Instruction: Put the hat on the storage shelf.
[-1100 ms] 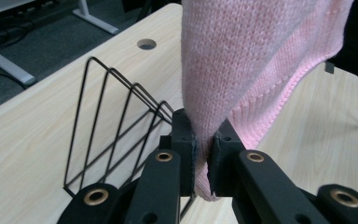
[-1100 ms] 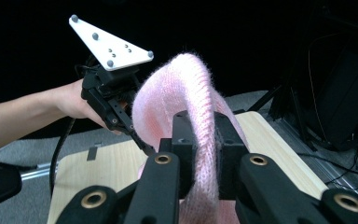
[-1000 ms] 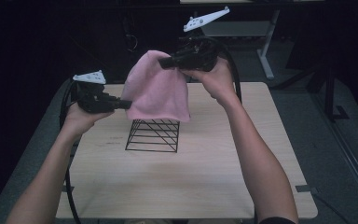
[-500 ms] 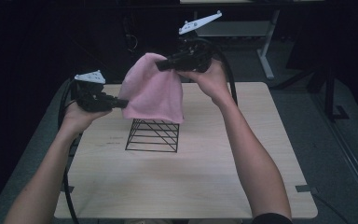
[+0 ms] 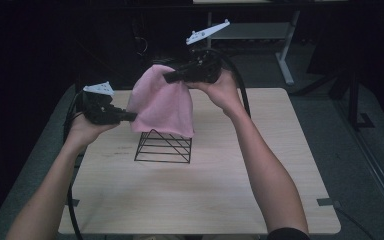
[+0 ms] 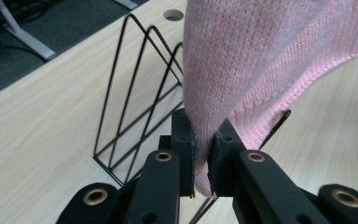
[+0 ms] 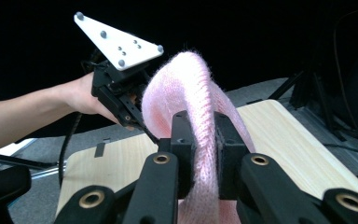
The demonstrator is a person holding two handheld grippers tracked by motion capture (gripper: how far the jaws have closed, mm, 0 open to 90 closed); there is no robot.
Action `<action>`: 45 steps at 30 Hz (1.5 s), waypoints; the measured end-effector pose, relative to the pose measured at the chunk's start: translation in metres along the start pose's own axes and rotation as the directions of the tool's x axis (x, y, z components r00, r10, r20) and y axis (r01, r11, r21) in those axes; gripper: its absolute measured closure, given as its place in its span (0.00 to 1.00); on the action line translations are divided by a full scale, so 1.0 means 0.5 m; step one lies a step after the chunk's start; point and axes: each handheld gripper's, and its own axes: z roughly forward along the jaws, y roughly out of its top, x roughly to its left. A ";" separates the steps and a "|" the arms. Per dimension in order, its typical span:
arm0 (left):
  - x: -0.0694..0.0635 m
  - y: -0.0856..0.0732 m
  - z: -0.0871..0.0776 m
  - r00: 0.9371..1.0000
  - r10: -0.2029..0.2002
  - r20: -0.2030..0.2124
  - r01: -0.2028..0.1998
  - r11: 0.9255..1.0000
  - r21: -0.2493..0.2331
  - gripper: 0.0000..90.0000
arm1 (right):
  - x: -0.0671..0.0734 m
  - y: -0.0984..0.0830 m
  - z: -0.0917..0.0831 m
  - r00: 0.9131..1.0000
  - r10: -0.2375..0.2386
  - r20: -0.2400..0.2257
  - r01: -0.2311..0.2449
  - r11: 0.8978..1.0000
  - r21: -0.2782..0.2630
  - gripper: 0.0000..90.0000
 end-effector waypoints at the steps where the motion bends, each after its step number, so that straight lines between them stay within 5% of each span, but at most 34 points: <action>1: -0.001 -0.002 0.002 1.000 0.001 0.003 -0.001 1.000 0.008 0.92 | 0.000 -0.003 0.003 1.000 -0.005 -0.004 0.005 1.000 0.002 0.90; 29: -0.005 -0.071 0.028 1.000 -0.020 -0.020 0.021 0.996 0.090 0.92 | 0.014 -0.059 0.060 0.997 0.021 -0.077 -0.015 0.997 0.074 0.88; 45: -0.008 -0.089 0.050 0.999 0.008 -0.048 0.000 0.987 0.160 0.91 | 0.009 -0.098 0.077 0.995 0.045 -0.091 -0.035 0.993 0.111 0.86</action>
